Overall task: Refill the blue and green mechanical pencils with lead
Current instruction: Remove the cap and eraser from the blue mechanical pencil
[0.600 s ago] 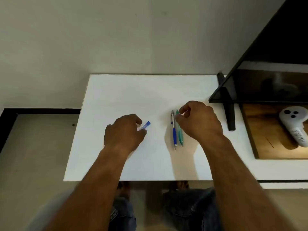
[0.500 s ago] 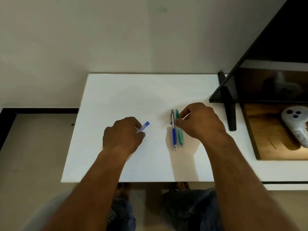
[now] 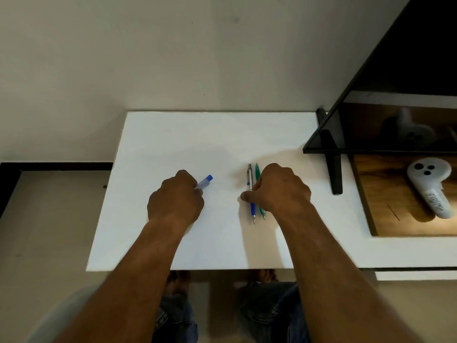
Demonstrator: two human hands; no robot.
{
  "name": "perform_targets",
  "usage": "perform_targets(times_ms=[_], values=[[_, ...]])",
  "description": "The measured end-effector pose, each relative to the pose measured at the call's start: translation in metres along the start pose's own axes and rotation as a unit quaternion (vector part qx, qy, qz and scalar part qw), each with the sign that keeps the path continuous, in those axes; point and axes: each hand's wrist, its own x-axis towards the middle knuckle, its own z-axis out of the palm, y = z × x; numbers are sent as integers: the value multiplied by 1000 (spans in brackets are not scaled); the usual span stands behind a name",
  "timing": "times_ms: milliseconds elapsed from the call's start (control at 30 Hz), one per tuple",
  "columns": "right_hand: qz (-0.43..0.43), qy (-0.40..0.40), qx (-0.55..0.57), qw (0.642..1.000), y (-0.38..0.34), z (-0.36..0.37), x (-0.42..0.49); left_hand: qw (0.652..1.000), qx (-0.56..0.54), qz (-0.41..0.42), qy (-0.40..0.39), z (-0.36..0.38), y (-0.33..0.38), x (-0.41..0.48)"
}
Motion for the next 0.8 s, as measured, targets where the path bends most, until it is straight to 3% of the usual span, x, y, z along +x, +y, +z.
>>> perform_targets(times_ms=[167,267,400,500,600,700,800], values=[[-3,21,-27,999,-6,10,0,978,-206,25,-10,-11,7,-1],[-1,18,-26,1000,-10,10,-3,964,-259,57,-12,-16,14,-2],[-31,27,103,994,-19,-3,-6,949,-311,49,14,-25,21,-2],[-72,52,324,942,-28,-19,-9,933,-355,46,25,-30,23,-2],[-85,47,469,878,-36,-25,-16,928,-370,49,20,-35,25,-2],[-101,19,523,846,-41,-26,-21,930,-361,74,11,-38,30,-7],[-148,41,533,832,-45,-31,-27,942,-315,115,4,-42,36,-17]])
